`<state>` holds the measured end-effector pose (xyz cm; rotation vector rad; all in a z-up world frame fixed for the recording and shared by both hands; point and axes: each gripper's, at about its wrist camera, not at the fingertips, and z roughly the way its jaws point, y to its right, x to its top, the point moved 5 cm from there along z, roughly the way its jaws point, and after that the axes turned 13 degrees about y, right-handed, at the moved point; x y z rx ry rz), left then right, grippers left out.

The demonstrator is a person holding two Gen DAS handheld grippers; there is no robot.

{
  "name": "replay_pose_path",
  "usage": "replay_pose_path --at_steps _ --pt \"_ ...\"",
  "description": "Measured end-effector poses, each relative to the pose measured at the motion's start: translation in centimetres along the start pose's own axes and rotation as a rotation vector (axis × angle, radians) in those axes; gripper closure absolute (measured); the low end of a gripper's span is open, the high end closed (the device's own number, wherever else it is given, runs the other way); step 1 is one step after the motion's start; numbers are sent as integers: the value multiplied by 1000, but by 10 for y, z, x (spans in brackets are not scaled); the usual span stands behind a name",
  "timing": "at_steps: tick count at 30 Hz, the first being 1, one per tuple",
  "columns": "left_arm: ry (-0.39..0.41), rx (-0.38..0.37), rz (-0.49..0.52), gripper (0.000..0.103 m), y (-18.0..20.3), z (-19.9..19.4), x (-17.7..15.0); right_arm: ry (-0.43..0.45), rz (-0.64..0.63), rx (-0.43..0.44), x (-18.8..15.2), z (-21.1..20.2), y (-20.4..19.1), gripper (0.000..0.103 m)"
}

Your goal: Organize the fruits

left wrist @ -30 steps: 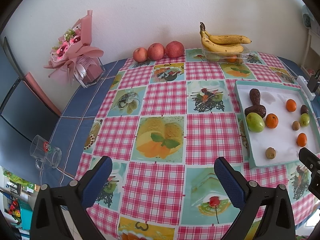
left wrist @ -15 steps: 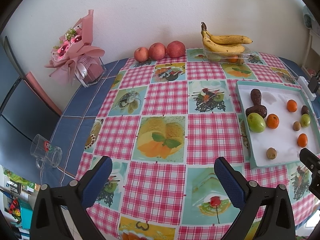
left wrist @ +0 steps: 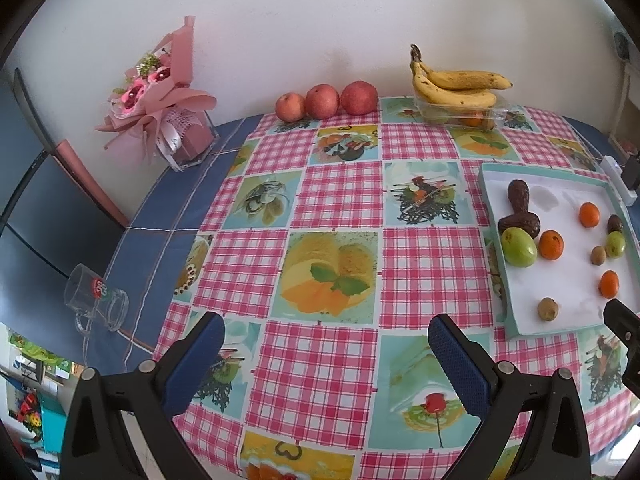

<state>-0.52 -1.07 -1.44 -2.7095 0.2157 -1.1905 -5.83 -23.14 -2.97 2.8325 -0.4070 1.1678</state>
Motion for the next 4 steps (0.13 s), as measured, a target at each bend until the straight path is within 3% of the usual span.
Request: replay_pose_path --at_steps 4 --pt "-13 -1 -10 0 0 2 -1 0 0 0 0 0 0 12"
